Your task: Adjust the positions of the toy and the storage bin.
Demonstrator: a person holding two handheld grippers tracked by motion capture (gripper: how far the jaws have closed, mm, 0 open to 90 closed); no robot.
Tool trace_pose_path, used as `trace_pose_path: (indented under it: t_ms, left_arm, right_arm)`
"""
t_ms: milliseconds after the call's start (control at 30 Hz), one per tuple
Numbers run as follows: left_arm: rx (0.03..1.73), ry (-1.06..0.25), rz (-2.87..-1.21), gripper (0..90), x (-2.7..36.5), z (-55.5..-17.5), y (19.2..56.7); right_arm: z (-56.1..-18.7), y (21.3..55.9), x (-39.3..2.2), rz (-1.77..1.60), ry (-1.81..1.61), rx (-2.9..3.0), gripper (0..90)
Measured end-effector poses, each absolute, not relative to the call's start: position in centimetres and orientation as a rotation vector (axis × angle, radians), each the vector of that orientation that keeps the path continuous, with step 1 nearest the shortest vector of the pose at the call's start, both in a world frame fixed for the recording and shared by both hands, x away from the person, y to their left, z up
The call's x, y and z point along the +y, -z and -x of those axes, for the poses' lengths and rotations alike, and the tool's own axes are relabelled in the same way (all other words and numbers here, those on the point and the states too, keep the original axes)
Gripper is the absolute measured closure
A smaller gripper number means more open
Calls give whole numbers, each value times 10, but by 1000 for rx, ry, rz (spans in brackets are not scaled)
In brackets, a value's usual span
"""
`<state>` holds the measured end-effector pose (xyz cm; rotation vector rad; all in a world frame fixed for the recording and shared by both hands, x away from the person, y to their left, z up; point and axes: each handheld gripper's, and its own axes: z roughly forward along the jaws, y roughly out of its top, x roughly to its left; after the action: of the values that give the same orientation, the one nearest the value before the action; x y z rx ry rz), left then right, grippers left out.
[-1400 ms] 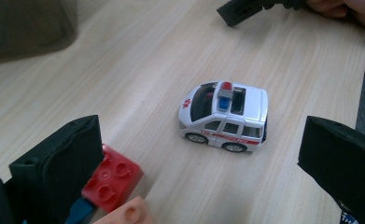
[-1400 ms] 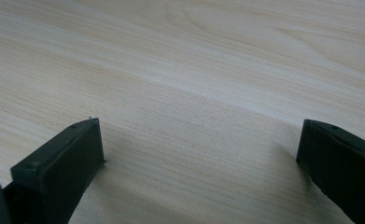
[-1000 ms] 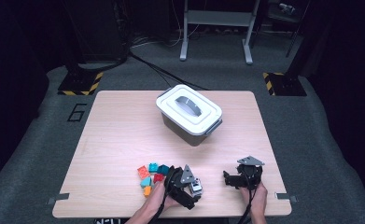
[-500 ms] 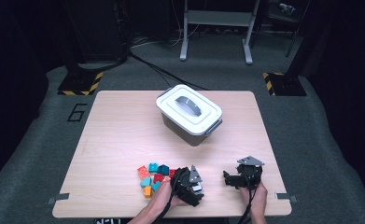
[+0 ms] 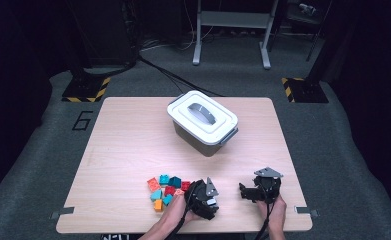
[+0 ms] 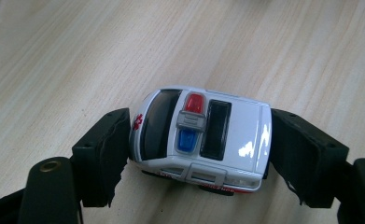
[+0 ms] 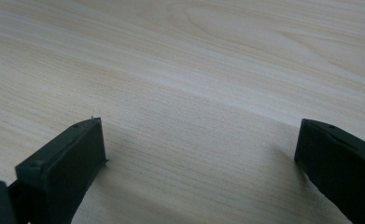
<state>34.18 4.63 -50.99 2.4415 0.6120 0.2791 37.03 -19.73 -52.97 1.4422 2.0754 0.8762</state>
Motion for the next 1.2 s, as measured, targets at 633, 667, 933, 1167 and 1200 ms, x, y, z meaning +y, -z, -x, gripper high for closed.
trace_pose_path:
  t_ms: [633,667,933,1167,1200]
  left_arm:
    - [621,-259,-2373,358,57,-349,491]
    - [625,-248,-2365,358,57,-349,494]
    - [660,-256,-2383,194,43,-354,506]
    - [698,-276,-2398,244,38,-356,512]
    - [711,-266,-2390,245,38,-356,513]
  right_arm:
    - [-370,530,-197,-1454,-873,2071,11]
    - [-370,530,-197,-1454,-873,2071,11]
    - [-370,530,-197,-1448,-875,2073,11]
    - [-370,530,-197,-1455,-874,2071,12]
    - [-370,530,-197,-1455,-874,2071,11]
